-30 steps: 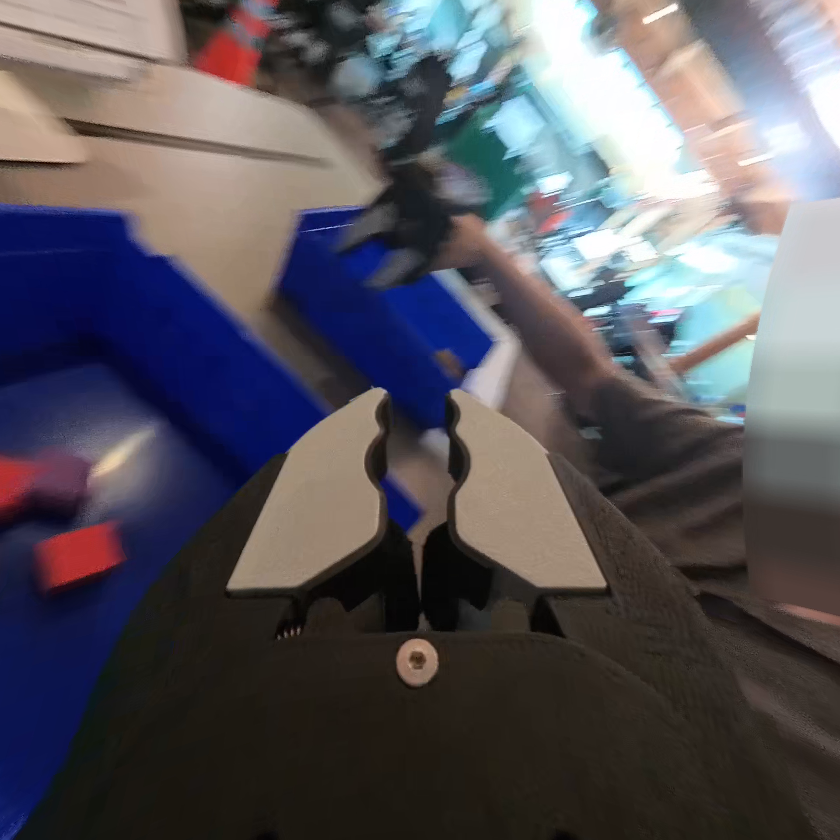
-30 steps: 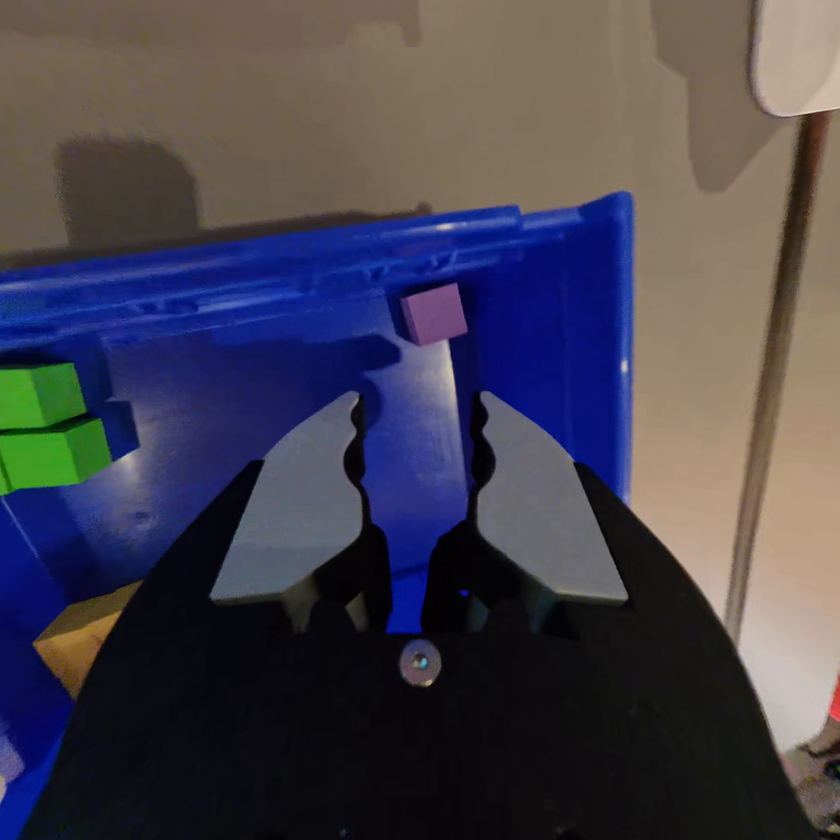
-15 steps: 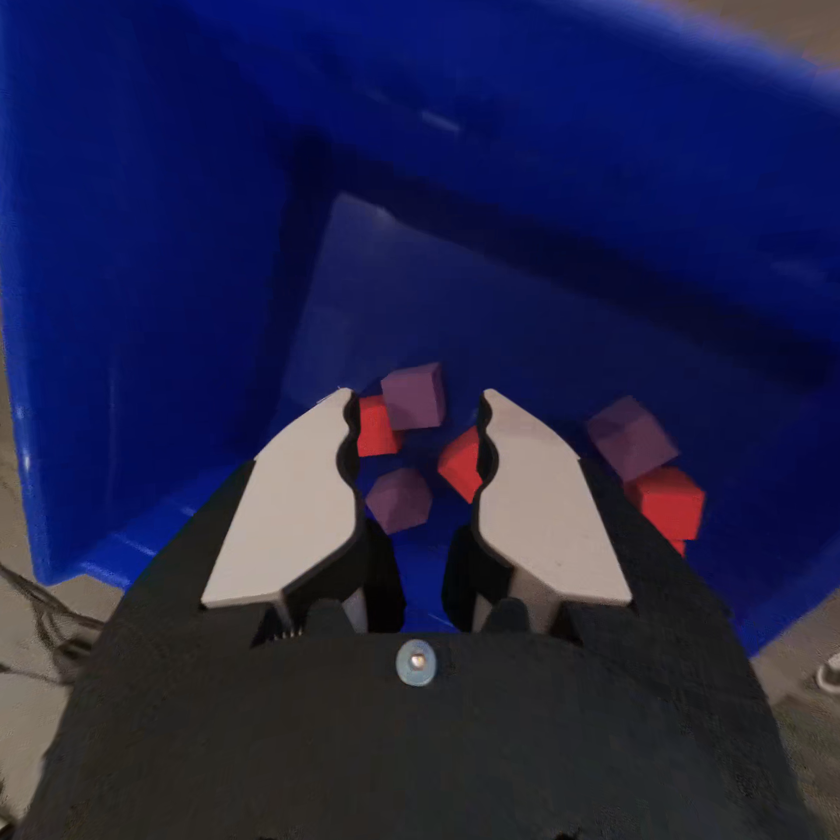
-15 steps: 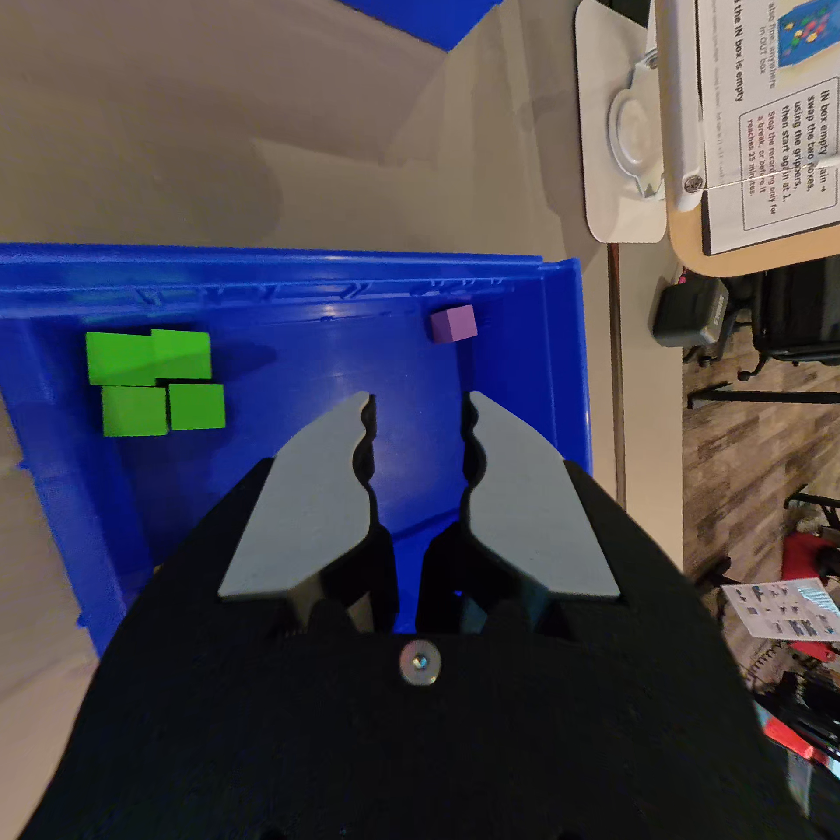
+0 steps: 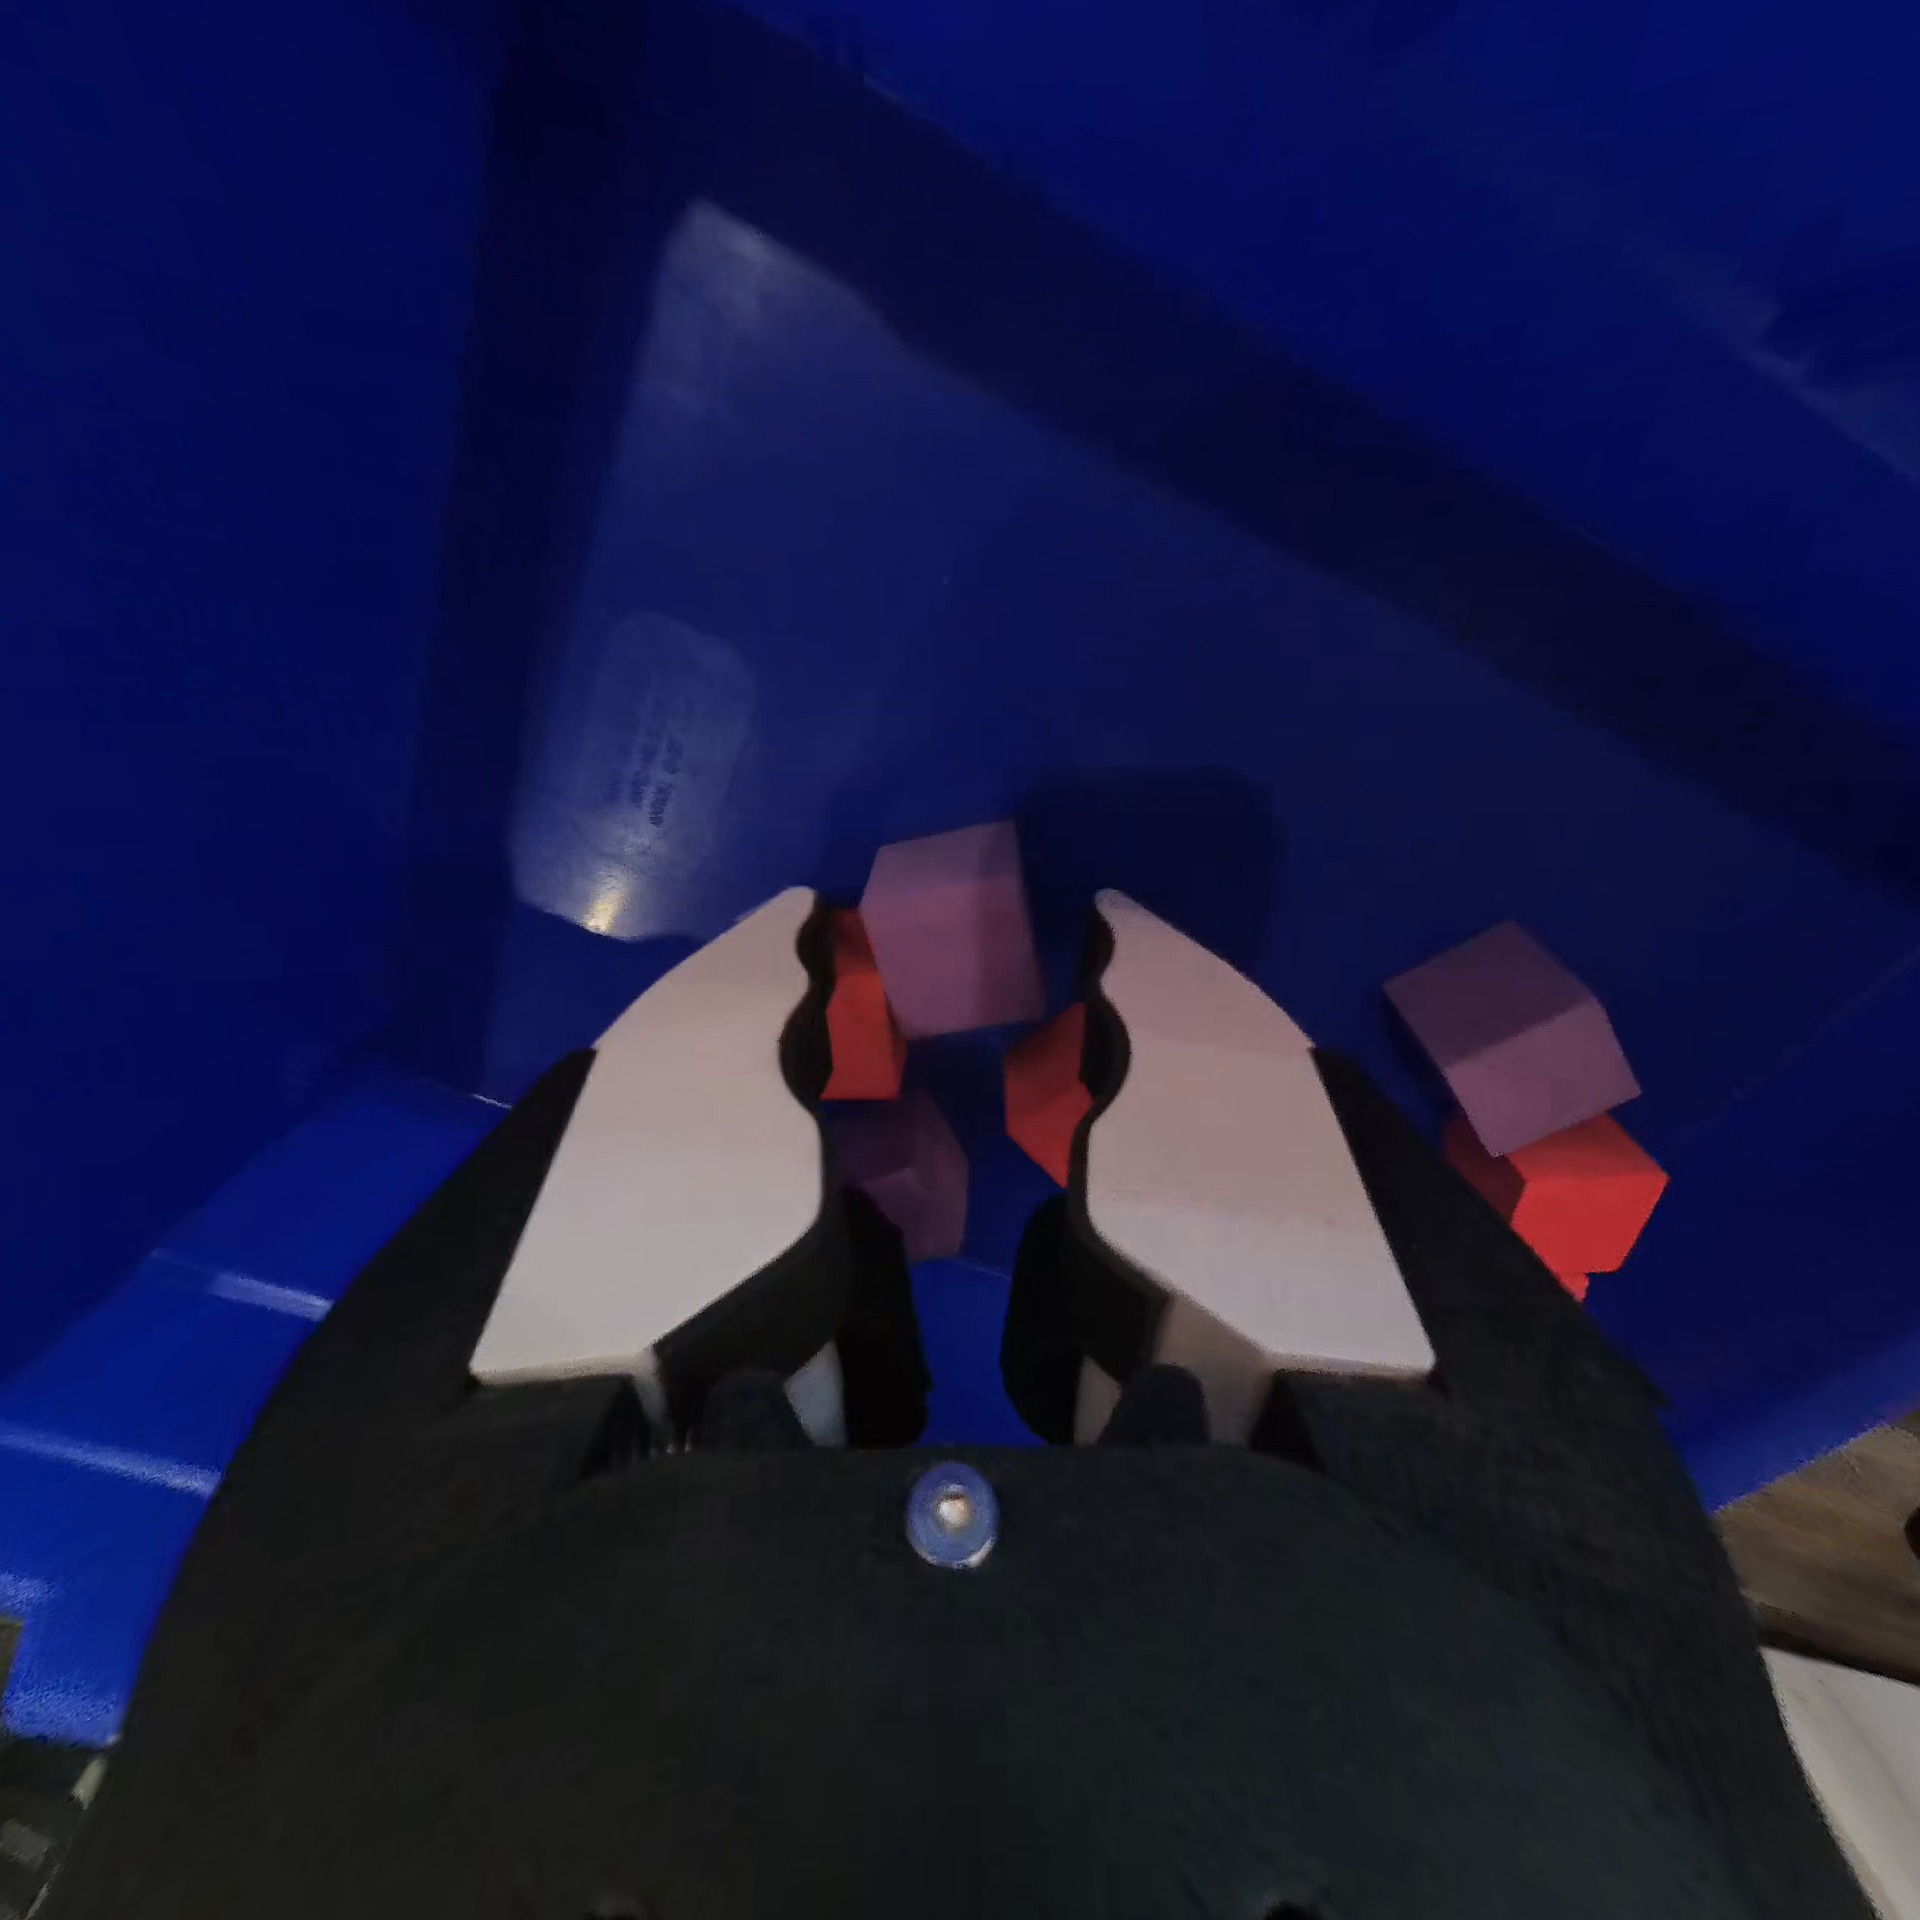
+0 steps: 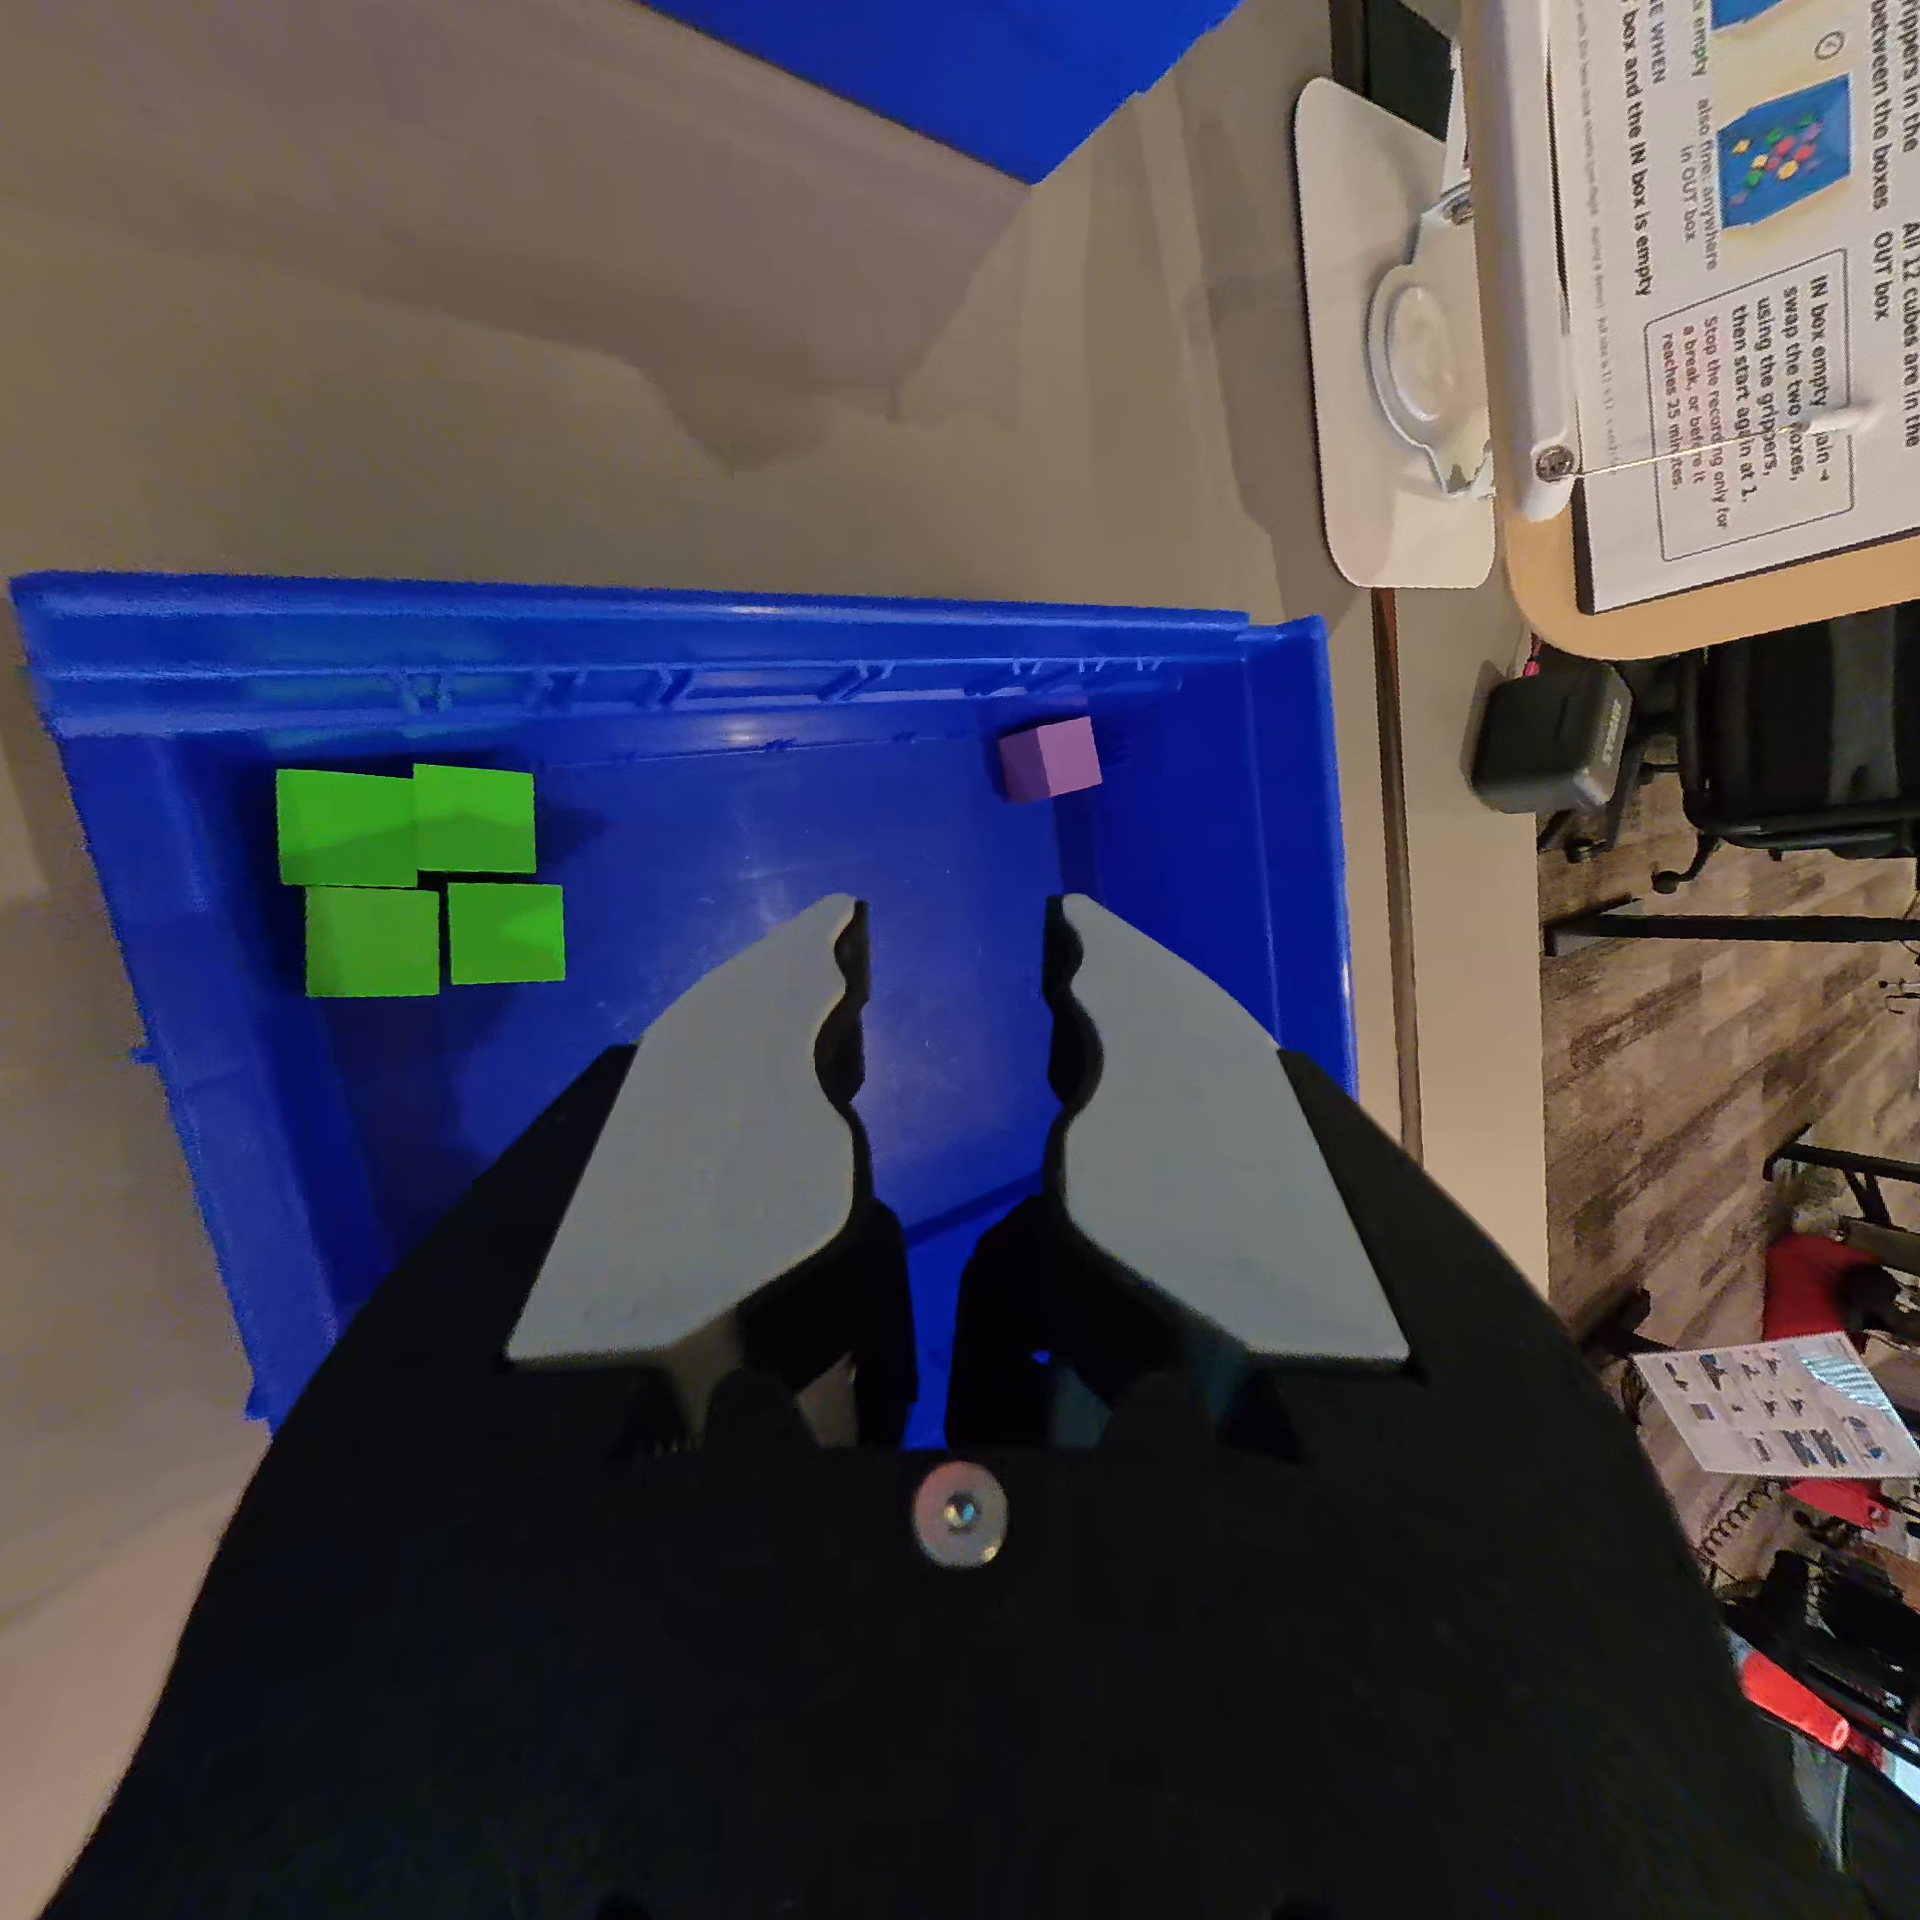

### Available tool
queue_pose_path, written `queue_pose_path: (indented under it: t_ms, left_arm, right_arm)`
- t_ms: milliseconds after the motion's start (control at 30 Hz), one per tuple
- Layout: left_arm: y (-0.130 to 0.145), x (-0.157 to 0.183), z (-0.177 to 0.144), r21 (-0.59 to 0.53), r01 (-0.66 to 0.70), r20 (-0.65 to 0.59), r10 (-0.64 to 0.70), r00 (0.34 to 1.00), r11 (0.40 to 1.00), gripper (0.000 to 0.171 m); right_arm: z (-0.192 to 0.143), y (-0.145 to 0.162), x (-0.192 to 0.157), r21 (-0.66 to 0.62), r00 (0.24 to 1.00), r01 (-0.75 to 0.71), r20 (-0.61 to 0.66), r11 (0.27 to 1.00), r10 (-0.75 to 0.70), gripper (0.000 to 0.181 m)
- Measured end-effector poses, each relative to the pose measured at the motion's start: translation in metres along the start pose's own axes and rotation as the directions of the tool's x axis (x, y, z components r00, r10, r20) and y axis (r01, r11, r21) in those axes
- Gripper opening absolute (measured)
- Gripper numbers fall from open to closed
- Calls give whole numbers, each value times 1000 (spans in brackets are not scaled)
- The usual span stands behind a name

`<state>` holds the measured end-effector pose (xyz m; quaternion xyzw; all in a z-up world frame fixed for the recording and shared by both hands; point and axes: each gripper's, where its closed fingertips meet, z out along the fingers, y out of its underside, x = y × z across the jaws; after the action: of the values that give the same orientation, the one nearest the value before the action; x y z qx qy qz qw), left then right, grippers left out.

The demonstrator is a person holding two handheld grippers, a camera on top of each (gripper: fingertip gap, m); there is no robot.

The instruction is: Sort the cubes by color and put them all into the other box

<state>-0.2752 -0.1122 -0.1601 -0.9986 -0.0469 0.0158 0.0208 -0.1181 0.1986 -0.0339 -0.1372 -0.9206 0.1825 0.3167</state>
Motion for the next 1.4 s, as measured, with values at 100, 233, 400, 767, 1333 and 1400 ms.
queue_pose_path:
  t_ms: [100,233,400,767,1333,1400]
  left_arm:
    - [2,4,1,-7,28,-31,-29,999,1000,33]
    - [-2,10,-11,60,120,-98,-113,989,991,33]
    - [-43,52,-82,392,384,-520,-143,842,836,32]
    - [-79,168,-233,498,685,-857,424,294,531,33]
    - [-101,195,-264,578,733,-781,502,371,359,65]
    - [-97,177,-267,598,754,-769,462,442,274,69]
  right_arm:
    - [-4,-3,0,9,1000,6,-10,1000,-5,31]
    - [-11,-11,-1,13,999,25,-25,1000,-25,30]
    - [-26,-51,-9,179,998,21,-59,984,-11,30]
    - [-50,-212,-40,708,983,-116,-18,696,182,48]
    - [-59,-238,-45,707,989,7,-107,707,98,28]
    - [-60,-212,-33,629,987,39,-145,776,68,28]
